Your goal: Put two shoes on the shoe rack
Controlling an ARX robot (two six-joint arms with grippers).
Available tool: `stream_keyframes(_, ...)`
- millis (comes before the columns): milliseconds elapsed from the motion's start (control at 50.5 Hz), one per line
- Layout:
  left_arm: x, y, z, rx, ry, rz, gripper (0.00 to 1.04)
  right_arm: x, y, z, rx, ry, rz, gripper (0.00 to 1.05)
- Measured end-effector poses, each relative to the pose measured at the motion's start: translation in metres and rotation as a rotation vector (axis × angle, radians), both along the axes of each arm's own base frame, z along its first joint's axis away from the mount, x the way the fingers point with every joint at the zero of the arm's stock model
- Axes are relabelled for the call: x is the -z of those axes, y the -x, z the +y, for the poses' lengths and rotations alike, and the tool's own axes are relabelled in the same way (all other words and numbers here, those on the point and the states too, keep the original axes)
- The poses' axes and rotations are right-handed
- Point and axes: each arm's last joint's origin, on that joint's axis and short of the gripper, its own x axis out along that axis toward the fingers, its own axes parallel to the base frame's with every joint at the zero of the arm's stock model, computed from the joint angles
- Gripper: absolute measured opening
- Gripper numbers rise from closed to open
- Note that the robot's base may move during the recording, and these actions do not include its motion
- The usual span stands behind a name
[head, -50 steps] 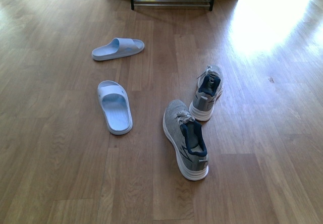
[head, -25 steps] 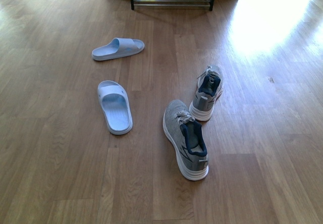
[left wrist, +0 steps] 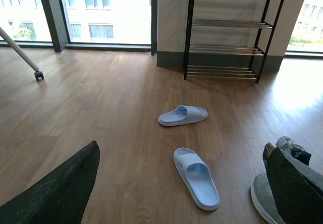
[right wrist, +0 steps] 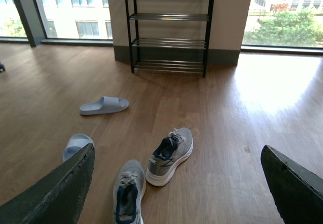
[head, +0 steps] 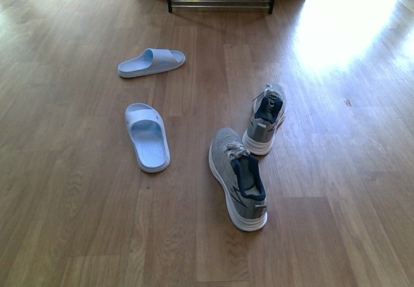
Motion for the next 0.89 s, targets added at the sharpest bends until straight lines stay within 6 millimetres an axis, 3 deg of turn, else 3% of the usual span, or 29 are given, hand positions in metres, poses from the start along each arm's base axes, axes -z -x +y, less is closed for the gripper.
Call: stream_keyframes(892, 0.0000, 0.0000, 0.0000, 0.000, 0.000, 0.000, 0.95, 0.0000, 0.0000, 0.0000, 0.000, 0.000, 0.000, 0.96)
